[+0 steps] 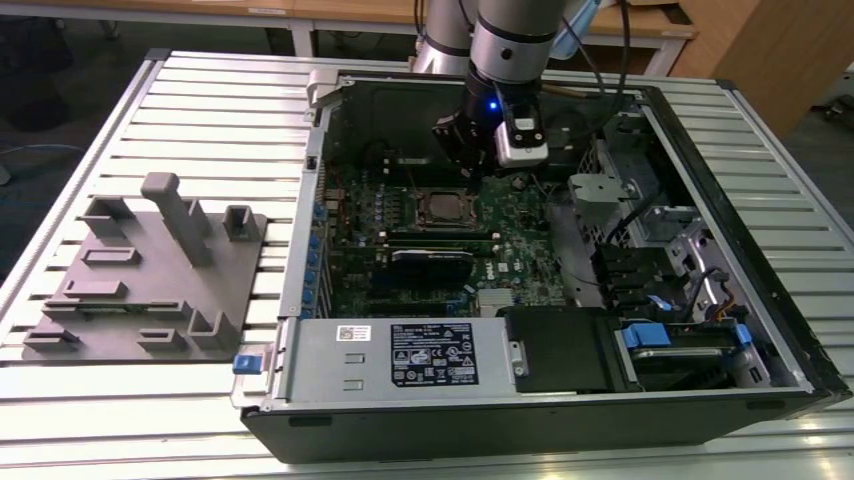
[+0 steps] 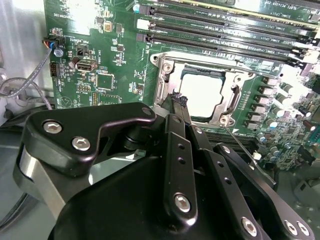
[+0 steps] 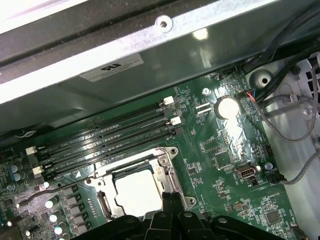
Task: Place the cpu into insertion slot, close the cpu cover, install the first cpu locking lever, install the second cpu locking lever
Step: 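Close the cpu cover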
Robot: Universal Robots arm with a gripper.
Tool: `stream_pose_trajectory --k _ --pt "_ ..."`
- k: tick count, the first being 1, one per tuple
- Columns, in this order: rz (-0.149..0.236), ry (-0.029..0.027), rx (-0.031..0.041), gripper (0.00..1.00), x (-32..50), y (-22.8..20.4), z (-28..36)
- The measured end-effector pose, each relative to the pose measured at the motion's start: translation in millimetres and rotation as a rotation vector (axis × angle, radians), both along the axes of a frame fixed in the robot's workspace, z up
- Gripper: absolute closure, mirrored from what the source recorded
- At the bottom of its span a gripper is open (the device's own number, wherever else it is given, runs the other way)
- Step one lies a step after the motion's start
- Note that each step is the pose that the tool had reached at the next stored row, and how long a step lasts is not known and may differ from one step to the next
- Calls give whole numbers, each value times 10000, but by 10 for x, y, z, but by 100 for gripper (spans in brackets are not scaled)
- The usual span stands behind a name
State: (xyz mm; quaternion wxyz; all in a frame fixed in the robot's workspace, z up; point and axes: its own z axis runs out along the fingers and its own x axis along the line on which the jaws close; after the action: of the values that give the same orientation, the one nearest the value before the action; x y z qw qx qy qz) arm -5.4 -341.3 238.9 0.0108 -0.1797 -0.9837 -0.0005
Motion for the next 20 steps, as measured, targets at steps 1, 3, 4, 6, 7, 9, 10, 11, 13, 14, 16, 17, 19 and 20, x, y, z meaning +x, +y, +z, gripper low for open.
stream_pose_trajectory --k 1,3,4,6,7,9,10,11,13,14,16,17,19,20 --pt "59 -1 1 89 0 0 0" --pt "182 0 1 89 0 0 0" --pt "216 0 1 89 0 0 -1" --pt "222 0 1 89 0 0 -1" --pt "222 0 0 89 -1 0 -1" --pt "222 0 0 89 0 0 0" --pt "222 -1 0 89 0 0 -1" --pt "224 0 0 89 0 0 0" --pt "225 0 0 89 0 0 0" --pt "227 0 0 89 0 0 0" --pt "243 0 1 89 0 0 -1" --pt "263 0 1 89 0 0 -1" --pt "342 0 1 89 0 0 -1" --pt "392 0 1 89 0 0 -1"
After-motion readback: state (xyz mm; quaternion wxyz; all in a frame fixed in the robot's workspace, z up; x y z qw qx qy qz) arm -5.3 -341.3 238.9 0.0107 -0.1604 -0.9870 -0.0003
